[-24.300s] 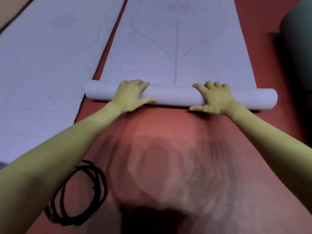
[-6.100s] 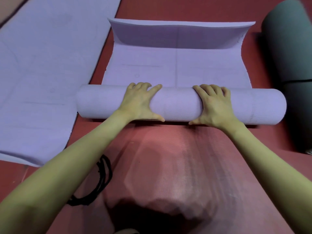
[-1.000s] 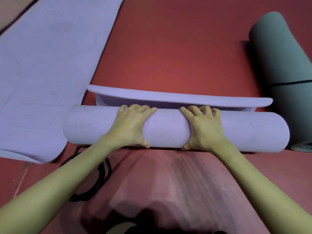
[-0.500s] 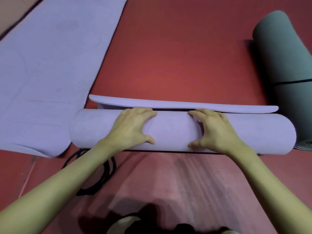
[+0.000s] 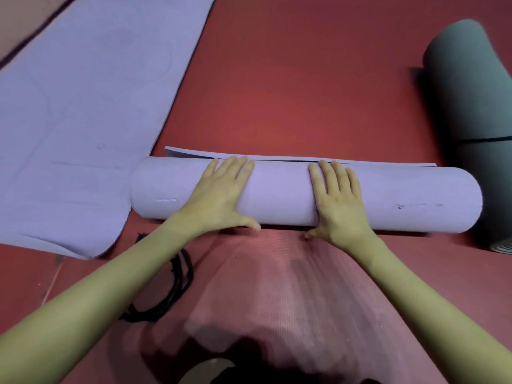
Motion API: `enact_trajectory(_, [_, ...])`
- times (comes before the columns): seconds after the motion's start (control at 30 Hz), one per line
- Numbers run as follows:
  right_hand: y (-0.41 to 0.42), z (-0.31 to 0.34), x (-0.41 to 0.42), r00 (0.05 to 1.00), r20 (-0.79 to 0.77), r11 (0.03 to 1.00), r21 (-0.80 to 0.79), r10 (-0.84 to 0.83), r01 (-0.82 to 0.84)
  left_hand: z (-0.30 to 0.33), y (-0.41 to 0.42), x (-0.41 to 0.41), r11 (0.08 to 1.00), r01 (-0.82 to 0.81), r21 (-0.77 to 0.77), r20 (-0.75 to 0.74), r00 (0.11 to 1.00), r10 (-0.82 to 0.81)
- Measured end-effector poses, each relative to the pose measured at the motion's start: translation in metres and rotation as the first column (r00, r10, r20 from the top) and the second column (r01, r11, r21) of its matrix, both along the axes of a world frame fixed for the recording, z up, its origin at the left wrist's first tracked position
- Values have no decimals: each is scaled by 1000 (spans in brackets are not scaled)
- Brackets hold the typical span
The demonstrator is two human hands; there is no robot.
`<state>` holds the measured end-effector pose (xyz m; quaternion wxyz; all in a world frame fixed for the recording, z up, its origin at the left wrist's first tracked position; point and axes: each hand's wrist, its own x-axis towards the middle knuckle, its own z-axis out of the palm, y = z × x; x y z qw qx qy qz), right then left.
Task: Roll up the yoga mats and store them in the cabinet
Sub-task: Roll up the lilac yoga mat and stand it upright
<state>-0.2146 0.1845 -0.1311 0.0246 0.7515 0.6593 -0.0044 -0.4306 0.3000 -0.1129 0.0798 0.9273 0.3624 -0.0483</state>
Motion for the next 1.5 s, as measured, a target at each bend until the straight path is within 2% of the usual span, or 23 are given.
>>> enact_trajectory(0.07, [8, 0, 4, 1000, 6, 1000, -3, 1, -1, -1, 2, 2, 998, 23, 60, -90, 996, -17])
enact_trajectory(0.27, [20, 10, 14, 1000, 8, 1000, 13, 15, -15, 9, 13, 11, 997, 28, 71, -68, 997, -23])
enact_trajectory(0.4, [7, 25, 13, 997, 35, 987, -144, 71, -65, 12, 2, 0, 997, 69, -15, -68, 995, -70])
enact_trajectory(0.57, [-4, 38, 8, 994, -10, 945, -309, 111, -109, 15, -8, -11, 990, 99, -102, -7, 995, -101])
enact_trajectory(0.7, [12, 47, 8, 992, -120, 906, -413, 50, -95, 14, -4, -18, 990, 31, -139, 86, 996, -19])
enact_trajectory(0.8, [23, 52, -4, 991, -132, 882, -463, 31, -89, 8, -5, -28, 993, -48, -104, 154, 986, 64])
enact_trajectory(0.87, [26, 48, -24, 987, -134, 891, -432, 87, -137, 3, -9, -35, 991, -118, -66, 220, 967, 130])
enact_trajectory(0.97, [25, 34, -60, 966, -177, 936, -264, 190, -233, -6, -9, -47, 969, -247, 12, 319, 919, 230])
enact_trajectory(1.03, [26, 23, -85, 963, -109, 945, -191, 249, -266, -9, -5, -60, 945, -327, 23, 404, 868, 291])
enact_trajectory(1.1, [29, 10, -103, 970, -16, 966, -92, 241, -242, -11, -4, -78, 920, -388, 46, 516, 798, 311])
enact_trajectory(1.17, [36, 0, -106, 976, -19, 976, -3, 217, -218, -11, -12, -94, 877, -470, 97, 653, 696, 300])
enact_trajectory(1.23, [44, -2, -106, 975, -35, 975, 37, 221, -219, -9, -28, -110, 834, -542, 102, 726, 614, 310])
enact_trajectory(1.27, [49, 0, -104, 975, -34, 975, 45, 219, -218, -11, -36, -116, 840, -535, 93, 714, 624, 318])
enact_trajectory(1.4, [58, 6, -101, 980, -44, 980, -19, 195, -196, -35, -59, -136, 950, -302, -75, 408, 860, 306])
enact_trajectory(1.5, [62, 11, -98, 979, -34, 978, -50, 202, -204, -54, -66, -137, 939, -247, -237, 204, 933, 297])
